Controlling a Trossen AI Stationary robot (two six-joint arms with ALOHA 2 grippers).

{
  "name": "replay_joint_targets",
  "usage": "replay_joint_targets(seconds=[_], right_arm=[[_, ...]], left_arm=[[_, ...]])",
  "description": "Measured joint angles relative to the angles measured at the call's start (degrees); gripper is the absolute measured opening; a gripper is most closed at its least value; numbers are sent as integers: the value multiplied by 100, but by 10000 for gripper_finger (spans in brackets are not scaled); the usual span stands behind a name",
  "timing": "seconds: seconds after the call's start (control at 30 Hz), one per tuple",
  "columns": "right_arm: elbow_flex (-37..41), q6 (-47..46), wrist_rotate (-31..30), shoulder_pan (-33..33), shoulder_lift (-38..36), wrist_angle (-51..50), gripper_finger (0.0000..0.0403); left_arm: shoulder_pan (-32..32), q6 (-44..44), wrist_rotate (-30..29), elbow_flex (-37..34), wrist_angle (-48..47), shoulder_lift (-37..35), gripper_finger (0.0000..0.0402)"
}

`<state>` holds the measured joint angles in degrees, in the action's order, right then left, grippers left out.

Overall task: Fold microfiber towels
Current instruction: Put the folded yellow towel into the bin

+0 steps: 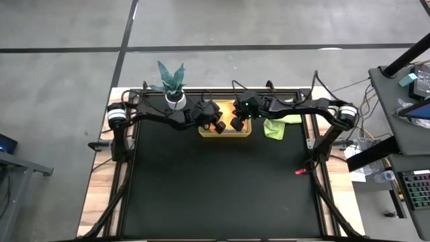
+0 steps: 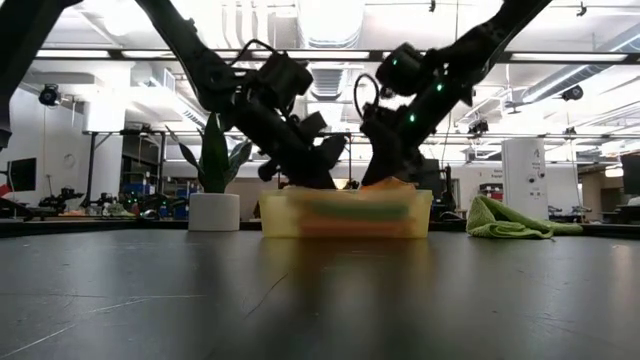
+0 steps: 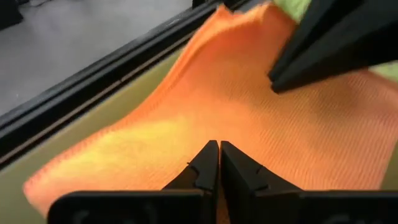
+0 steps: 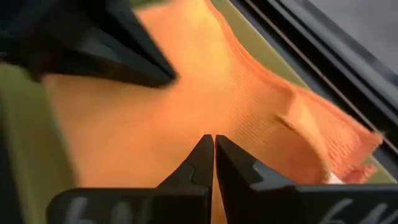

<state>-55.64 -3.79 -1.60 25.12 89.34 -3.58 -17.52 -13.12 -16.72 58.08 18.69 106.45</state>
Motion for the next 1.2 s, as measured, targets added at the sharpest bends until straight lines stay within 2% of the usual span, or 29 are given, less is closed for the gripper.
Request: replay_joint_targets(seconds=[0.3, 0.57, 0.77, 0.9, 1.0, 1.13, 1.2], right_arm=[[6, 34, -241, 232, 216, -301, 9], [13, 160, -250, 241, 182, -604, 8], [-23, 192, -304, 241, -139, -995, 8], [54, 212, -280, 197, -477, -1012, 8], [116, 286, -107, 87, -668, -984, 8], [233, 291, 583, 13, -658, -848, 8], [291, 203, 699, -28, -563, -746, 8]], left_arm=[[-15, -155, -1, -2, -652, 55, 1], [-15, -135, -1, 44, -714, 32, 1], [42, 408, 29, 62, -1002, -449, 1], [101, 512, 138, 51, -1688, -865, 1], [108, 622, 467, 38, -2162, -1013, 1], [116, 602, 778, -34, -2135, -974, 1], [124, 559, 817, -37, -2147, -907, 1]])
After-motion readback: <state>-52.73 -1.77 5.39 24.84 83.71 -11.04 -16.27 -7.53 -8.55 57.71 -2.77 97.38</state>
